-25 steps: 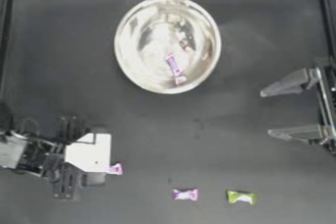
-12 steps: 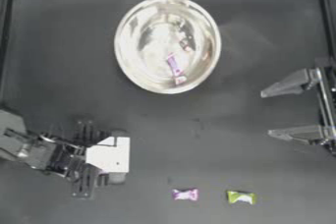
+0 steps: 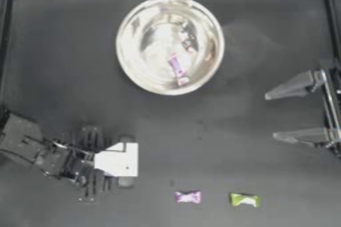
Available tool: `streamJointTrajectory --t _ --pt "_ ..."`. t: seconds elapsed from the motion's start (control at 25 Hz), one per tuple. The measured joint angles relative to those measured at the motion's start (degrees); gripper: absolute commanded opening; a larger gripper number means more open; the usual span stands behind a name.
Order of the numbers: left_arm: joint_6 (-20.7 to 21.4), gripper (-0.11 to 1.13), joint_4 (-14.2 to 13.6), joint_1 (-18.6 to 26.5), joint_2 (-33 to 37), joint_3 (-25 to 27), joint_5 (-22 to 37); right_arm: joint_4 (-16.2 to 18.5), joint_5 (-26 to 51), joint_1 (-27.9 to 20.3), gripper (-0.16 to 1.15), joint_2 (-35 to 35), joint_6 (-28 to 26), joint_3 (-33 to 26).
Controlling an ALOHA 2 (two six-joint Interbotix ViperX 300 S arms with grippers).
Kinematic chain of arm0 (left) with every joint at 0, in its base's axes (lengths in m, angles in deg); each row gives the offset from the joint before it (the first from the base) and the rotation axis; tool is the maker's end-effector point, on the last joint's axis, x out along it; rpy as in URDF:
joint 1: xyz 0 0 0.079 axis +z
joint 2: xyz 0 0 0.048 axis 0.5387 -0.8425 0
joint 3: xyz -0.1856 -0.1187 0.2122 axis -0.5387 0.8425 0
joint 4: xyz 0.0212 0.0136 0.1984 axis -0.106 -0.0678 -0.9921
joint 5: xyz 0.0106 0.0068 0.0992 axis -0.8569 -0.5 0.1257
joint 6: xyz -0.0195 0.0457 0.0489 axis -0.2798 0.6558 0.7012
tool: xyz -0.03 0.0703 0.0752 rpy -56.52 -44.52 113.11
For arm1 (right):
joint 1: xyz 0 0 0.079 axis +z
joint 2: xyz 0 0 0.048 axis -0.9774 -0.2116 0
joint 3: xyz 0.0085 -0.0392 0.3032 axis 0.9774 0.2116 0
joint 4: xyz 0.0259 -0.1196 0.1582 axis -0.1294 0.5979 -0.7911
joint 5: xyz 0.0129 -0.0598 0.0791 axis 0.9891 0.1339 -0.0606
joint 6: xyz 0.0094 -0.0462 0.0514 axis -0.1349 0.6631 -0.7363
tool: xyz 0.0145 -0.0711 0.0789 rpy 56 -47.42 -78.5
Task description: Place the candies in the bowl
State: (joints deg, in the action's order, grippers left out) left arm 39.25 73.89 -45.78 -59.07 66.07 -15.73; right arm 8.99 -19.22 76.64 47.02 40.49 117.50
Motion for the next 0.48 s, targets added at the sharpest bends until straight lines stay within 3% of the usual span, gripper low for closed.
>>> streamJointTrajectory --t 0.32,0.48 --pt "0.09 0.88 0.35 -0.53 -2.02 -0.70 -0.44 0.00 -0.09 0.00 0.99 0.00 0.00 0.00" --pt "0.18 0.69 0.70 -1.05 -2.29 -0.88 -0.53 -0.18 -0.18 0.00 0.99 0.00 0.00 0.09"
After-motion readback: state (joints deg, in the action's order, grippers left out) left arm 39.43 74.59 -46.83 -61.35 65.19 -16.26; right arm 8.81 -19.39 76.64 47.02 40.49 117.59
